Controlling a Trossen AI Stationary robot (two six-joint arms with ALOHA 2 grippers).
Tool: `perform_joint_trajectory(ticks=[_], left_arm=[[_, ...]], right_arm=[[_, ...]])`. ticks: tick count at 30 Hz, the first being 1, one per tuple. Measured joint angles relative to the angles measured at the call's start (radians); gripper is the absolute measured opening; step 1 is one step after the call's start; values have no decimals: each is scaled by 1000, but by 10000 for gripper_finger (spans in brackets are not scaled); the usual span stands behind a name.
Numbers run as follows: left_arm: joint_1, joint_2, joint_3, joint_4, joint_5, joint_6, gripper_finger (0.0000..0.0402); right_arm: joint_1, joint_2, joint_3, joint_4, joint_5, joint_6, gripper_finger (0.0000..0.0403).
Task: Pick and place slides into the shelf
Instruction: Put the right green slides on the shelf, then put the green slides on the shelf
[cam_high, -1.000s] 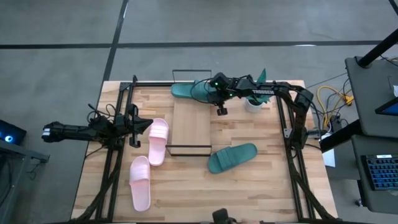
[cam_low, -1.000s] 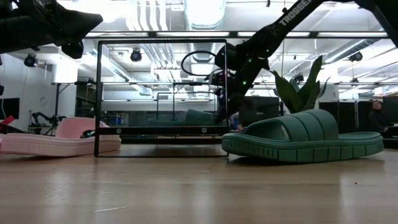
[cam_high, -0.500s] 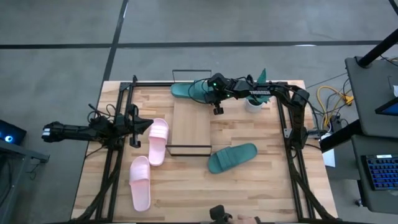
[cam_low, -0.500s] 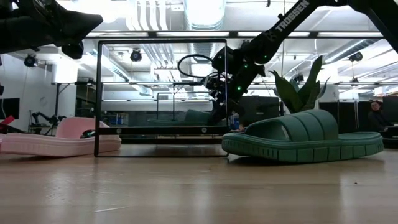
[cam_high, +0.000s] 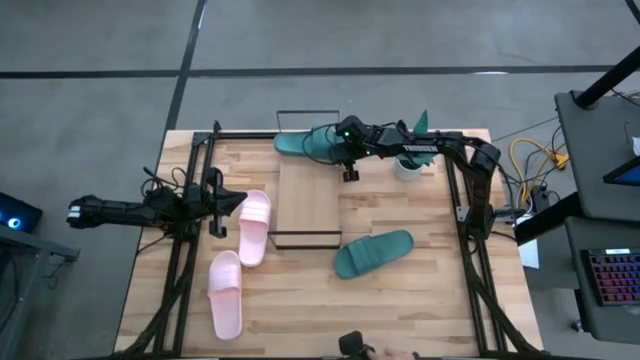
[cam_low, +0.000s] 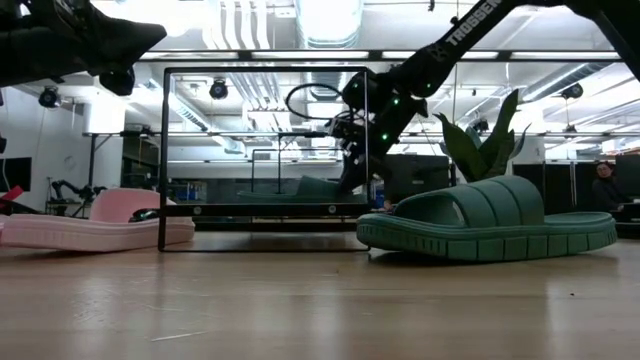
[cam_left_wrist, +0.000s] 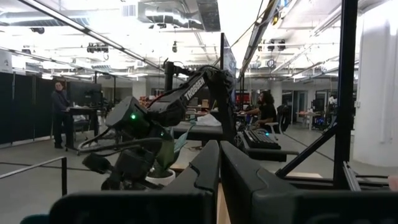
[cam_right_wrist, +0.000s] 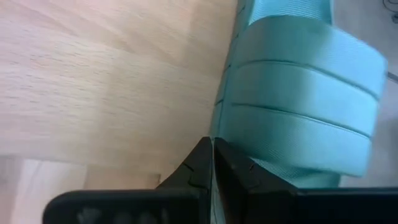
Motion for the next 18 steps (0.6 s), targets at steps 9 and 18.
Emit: perform_joint_trajectory(ticks=[9, 18], left_arm=[[0, 0, 0, 0, 0, 0, 0], [0, -1, 0, 0, 0, 1, 0]], right_arm=[[52, -150, 0, -209, 0, 110, 41], [186, -386, -10, -447, -5, 428, 148]])
